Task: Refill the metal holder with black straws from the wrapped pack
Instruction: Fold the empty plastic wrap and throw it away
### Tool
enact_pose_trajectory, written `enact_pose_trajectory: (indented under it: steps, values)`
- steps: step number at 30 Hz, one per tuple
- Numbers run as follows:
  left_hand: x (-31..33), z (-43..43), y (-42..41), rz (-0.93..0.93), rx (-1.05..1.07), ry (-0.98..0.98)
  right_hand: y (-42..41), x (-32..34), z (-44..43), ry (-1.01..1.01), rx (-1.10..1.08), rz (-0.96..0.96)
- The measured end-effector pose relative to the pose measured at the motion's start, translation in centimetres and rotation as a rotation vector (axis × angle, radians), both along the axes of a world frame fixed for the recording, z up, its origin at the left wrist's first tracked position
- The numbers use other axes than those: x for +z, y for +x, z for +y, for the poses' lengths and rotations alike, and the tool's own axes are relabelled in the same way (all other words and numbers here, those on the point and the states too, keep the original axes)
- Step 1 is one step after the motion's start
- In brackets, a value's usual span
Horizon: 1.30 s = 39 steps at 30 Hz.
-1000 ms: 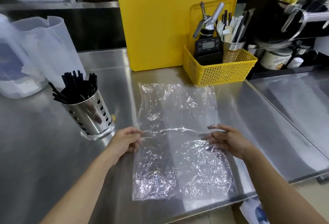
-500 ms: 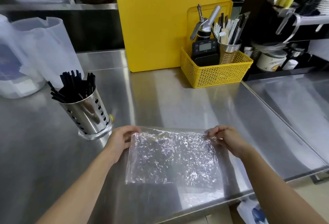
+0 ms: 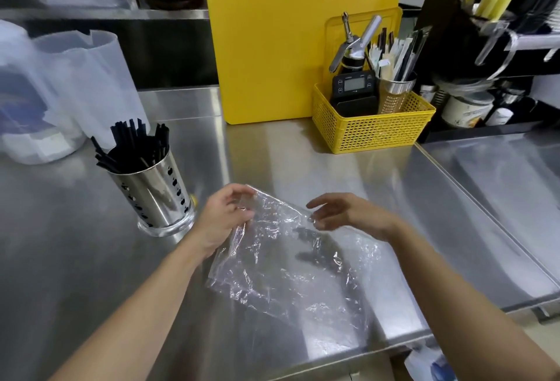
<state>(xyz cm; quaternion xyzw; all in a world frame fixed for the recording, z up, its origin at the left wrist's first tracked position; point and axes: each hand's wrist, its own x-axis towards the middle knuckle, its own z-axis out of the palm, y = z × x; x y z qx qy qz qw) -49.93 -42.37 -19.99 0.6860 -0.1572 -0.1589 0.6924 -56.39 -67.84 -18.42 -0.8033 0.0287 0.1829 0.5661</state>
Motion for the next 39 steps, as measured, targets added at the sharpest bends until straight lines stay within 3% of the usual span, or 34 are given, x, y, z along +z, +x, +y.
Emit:
enact_pose_trajectory:
  steps: [4, 8, 10, 14, 20, 27, 32, 35, 39]
  values:
    - [1.2, 0.7, 0.7, -0.002, 0.024, 0.05, 0.6, -0.3, 0.9, -0.036, 0.034, -0.043]
    - [0.9, 3.2, 2.2, 0.371, 0.158, -0.221, 0.8, -0.6, 0.7, 0.163, -0.173, -0.118]
    - [0.0, 3.6, 2.1, 0.499, 0.118, -0.264, 1.0, -0.9, 0.6, 0.257, -0.26, -0.125]
    - [-1.7, 1.6, 0.1, 0.577, -0.071, -0.199, 1.6, -1.4, 1.3, 0.378, -0.398, -0.144]
    - [-1.4, -0.3, -0.5, 0.355, 0.085, 0.138, 1.3, -1.9, 1.5, 0.408, -0.492, -0.158]
    - [-0.9, 0.4, -0.2, 0.078, 0.142, 0.187, -0.3, -2.6, 0.1, 0.304, -0.397, -0.067]
    - [-1.1, 0.6, -0.3, 0.077, 0.084, 0.094, -0.8, -3.0, -0.8, 0.311, -0.392, -0.049]
    - [-1.2, 0.8, 0.0, 0.082, 0.117, 0.024, -0.9, -3.0, -0.6, 0.44, -0.404, -0.045]
    - [-1.1, 0.7, -0.3, 0.08, 0.164, 0.063, -0.7, -3.3, -0.2, 0.434, -0.44, -0.061]
